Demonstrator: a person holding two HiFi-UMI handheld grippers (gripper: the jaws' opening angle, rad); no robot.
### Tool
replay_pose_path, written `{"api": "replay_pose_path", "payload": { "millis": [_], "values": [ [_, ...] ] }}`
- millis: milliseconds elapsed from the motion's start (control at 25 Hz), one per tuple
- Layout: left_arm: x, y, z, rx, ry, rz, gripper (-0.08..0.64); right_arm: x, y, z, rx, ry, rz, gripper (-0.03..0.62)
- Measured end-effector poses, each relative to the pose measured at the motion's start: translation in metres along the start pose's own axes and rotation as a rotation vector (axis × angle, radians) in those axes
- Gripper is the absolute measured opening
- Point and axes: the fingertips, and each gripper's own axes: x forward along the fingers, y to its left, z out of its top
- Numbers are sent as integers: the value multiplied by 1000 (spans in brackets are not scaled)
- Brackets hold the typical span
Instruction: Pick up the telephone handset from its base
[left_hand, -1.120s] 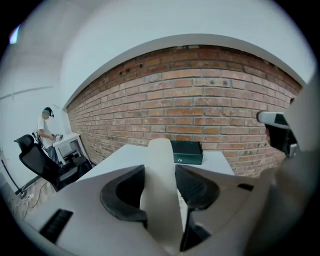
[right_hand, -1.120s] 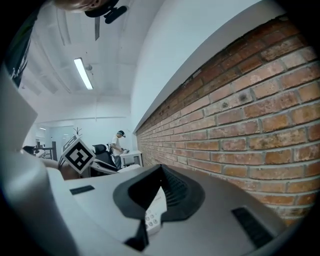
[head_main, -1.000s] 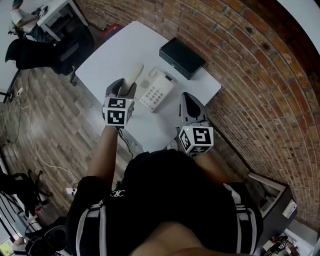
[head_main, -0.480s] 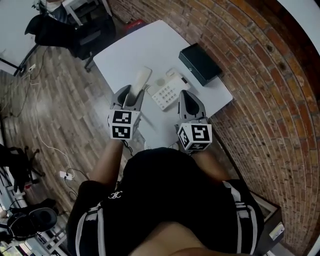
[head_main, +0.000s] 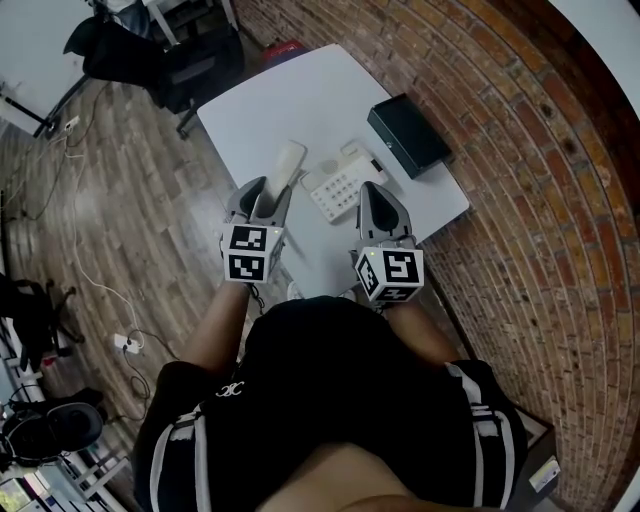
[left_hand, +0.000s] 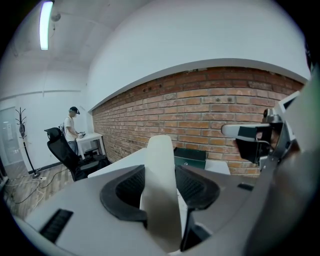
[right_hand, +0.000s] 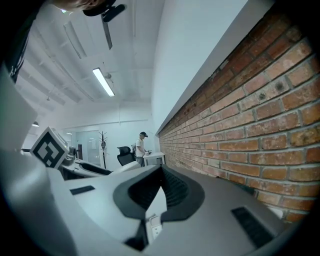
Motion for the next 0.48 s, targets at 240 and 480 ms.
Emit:
{"api": "replay_pose_path", "payload": {
  "millis": [240,480],
  "values": [
    [1,-2,1,4,-6,-9,190,-4,-3,-1,5,10,-15,-3],
    [-2,-3,0,9,-9,-14,190,-7,-3,-1,7,12,-24,-3]
  ]
}}
